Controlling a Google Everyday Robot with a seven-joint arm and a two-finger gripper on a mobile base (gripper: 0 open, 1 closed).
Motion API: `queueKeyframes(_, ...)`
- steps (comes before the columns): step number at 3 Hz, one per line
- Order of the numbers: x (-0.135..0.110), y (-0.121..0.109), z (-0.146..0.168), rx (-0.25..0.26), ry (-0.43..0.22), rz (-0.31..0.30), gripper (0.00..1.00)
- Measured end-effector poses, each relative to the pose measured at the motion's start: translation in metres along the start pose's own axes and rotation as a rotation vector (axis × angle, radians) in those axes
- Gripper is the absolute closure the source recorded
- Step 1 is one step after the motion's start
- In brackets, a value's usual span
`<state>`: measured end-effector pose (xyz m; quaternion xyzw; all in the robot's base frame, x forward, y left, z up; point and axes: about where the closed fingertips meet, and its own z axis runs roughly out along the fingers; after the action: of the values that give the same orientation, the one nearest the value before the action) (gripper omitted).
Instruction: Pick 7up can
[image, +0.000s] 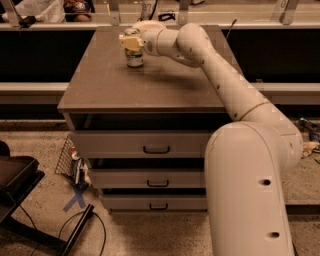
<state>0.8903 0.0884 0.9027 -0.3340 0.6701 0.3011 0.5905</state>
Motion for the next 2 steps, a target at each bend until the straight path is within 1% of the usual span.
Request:
queueKeyframes(1, 0.001, 0.002, 0.003, -0.004, 0.001, 0.001, 0.95)
queueKeyframes(2, -0.009, 0.01, 0.0, -0.037, -0.007, -0.009, 1.0)
